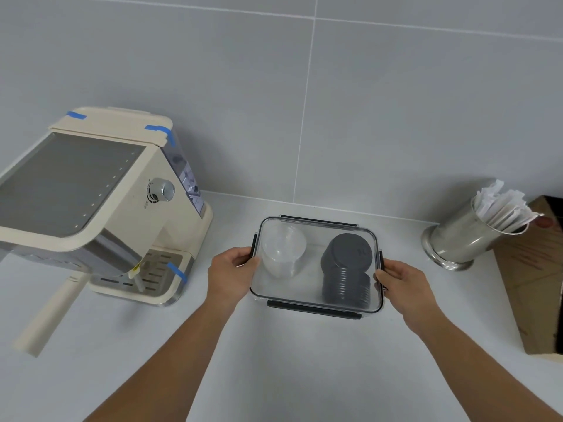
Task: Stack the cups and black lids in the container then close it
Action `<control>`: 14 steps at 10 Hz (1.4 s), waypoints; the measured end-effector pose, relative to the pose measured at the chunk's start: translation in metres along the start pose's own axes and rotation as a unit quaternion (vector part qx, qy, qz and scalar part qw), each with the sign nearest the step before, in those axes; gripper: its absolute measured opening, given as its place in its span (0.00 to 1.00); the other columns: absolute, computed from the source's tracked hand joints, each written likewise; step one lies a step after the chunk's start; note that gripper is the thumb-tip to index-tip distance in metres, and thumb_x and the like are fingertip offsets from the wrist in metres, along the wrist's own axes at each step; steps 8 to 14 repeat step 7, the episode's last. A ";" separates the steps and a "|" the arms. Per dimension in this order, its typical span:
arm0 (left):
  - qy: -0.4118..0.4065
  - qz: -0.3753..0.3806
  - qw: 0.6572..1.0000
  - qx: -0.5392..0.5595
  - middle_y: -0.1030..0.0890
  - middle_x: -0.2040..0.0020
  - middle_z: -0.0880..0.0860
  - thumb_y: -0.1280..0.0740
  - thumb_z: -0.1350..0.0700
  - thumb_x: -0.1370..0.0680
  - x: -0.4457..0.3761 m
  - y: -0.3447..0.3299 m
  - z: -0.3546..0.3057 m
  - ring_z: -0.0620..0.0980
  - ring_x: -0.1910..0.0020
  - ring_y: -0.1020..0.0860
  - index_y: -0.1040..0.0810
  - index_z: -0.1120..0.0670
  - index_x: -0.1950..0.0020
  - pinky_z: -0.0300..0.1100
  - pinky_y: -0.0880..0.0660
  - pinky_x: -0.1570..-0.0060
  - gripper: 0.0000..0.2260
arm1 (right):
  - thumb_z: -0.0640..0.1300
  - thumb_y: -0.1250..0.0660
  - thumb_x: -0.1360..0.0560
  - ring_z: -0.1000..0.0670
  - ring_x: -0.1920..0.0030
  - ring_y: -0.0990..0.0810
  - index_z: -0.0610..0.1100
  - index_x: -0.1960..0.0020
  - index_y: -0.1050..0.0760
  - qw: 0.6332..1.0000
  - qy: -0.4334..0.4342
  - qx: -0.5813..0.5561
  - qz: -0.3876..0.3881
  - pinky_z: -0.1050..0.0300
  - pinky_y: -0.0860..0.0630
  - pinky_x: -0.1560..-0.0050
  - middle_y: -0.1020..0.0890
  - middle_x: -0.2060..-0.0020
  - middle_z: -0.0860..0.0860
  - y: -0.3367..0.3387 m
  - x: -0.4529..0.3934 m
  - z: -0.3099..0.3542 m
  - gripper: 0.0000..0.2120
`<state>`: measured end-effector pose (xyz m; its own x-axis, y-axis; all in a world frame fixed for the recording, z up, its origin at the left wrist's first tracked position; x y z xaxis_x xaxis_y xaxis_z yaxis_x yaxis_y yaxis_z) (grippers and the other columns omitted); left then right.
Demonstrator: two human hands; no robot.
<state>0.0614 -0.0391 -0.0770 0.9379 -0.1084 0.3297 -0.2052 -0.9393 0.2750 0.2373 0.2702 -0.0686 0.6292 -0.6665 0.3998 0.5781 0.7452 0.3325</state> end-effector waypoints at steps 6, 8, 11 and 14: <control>-0.025 0.030 0.971 -0.235 0.26 0.61 0.46 0.41 0.51 0.19 0.019 -0.008 -0.025 0.52 0.58 0.27 0.29 0.50 0.60 0.41 0.32 0.64 0.10 | 0.45 0.43 0.28 0.49 0.67 0.34 0.39 0.62 0.30 0.989 0.022 0.146 -0.005 0.54 0.36 0.65 0.28 0.69 0.49 -0.003 0.027 0.021 0.10; -0.051 0.040 0.964 -0.259 0.29 0.60 0.46 0.43 0.50 0.18 0.026 -0.010 -0.032 0.50 0.55 0.29 0.31 0.52 0.54 0.41 0.34 0.56 0.08 | 0.45 0.41 0.29 0.49 0.66 0.36 0.38 0.63 0.32 0.998 0.027 0.061 0.001 0.54 0.37 0.61 0.31 0.68 0.49 -0.001 0.040 0.031 0.10; -0.051 0.040 0.964 -0.259 0.29 0.60 0.46 0.43 0.50 0.18 0.026 -0.010 -0.032 0.50 0.55 0.29 0.31 0.52 0.54 0.41 0.34 0.56 0.08 | 0.45 0.41 0.29 0.49 0.66 0.36 0.38 0.63 0.32 0.998 0.027 0.061 0.001 0.54 0.37 0.61 0.31 0.68 0.49 -0.001 0.040 0.031 0.10; -0.051 0.040 0.964 -0.259 0.29 0.60 0.46 0.43 0.50 0.18 0.026 -0.010 -0.032 0.50 0.55 0.29 0.31 0.52 0.54 0.41 0.34 0.56 0.08 | 0.45 0.41 0.29 0.49 0.66 0.36 0.38 0.63 0.32 0.998 0.027 0.061 0.001 0.54 0.37 0.61 0.31 0.68 0.49 -0.001 0.040 0.031 0.10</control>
Point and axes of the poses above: each hand's wrist, its own x-axis away from the middle knuckle, its own y-axis out of the back of the hand, z = x × y, the point moved 7 cm from there along -x, towards the middle knuckle
